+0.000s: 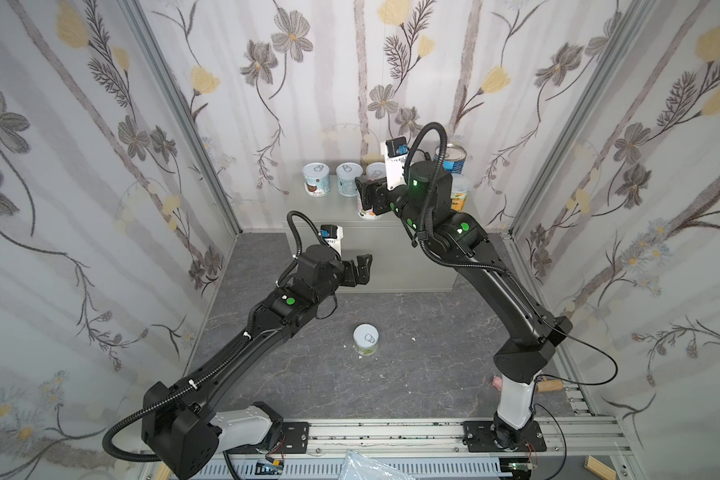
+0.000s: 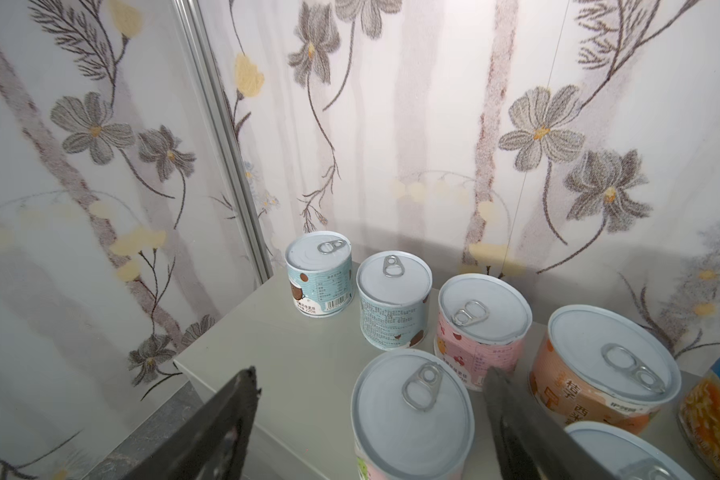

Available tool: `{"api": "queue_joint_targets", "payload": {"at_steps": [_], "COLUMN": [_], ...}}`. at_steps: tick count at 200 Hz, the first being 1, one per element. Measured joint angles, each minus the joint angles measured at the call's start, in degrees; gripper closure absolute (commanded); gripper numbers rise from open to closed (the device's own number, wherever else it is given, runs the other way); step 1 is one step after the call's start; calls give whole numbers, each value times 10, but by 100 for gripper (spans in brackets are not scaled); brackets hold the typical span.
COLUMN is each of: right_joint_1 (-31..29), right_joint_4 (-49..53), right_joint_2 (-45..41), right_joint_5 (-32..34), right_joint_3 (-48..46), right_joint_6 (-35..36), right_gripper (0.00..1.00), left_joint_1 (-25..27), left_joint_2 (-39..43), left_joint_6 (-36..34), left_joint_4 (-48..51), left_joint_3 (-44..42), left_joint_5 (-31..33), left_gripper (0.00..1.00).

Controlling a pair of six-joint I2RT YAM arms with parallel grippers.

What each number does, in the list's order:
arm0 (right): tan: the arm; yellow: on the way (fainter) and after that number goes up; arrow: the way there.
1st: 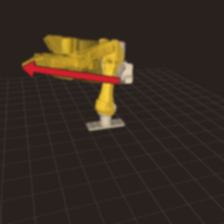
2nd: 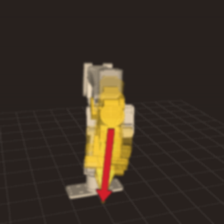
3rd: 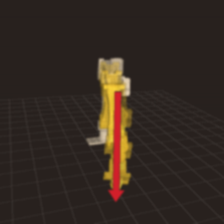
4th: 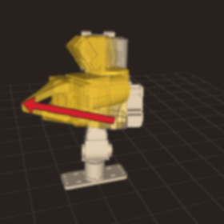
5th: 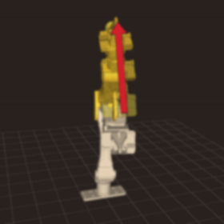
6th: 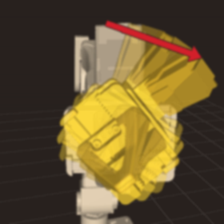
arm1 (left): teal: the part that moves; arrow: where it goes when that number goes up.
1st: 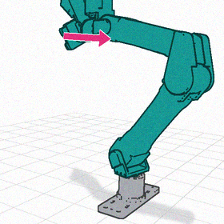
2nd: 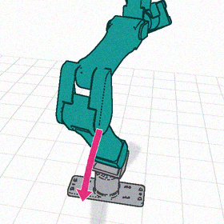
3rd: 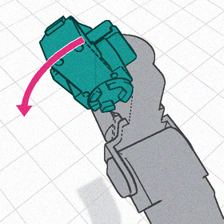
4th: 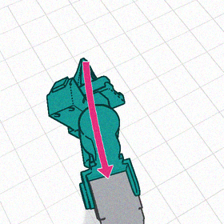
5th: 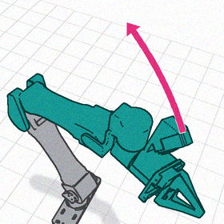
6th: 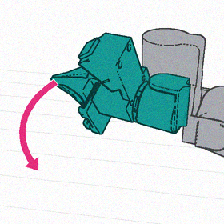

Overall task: Place and organize the canned foods onto the counter
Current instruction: 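Open and draw back the right gripper while the left gripper hovers over cans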

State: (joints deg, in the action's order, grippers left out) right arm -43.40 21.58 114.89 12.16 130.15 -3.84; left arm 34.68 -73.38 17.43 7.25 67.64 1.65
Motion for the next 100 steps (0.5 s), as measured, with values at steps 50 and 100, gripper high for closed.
{"api": "queue_joint_targets", "payload": {"at_steps": [50, 100], "right_joint_1": [-4, 8], "right_joint_4": [-191, -395], "right_joint_2": [-277, -507], "right_joint_5": [10, 76], "right_joint_3": [-422, -736], "right_joint_6": [9, 9], "right_gripper": [0, 0], "left_joint_1": [-13, -35], "left_joint_2": [-122, -203], "left_joint_6": [-69, -87], "left_joint_4": [22, 71], "left_joint_3": [166, 266], "left_joint_5": [-4, -48], "left_gripper": [24, 24]}}
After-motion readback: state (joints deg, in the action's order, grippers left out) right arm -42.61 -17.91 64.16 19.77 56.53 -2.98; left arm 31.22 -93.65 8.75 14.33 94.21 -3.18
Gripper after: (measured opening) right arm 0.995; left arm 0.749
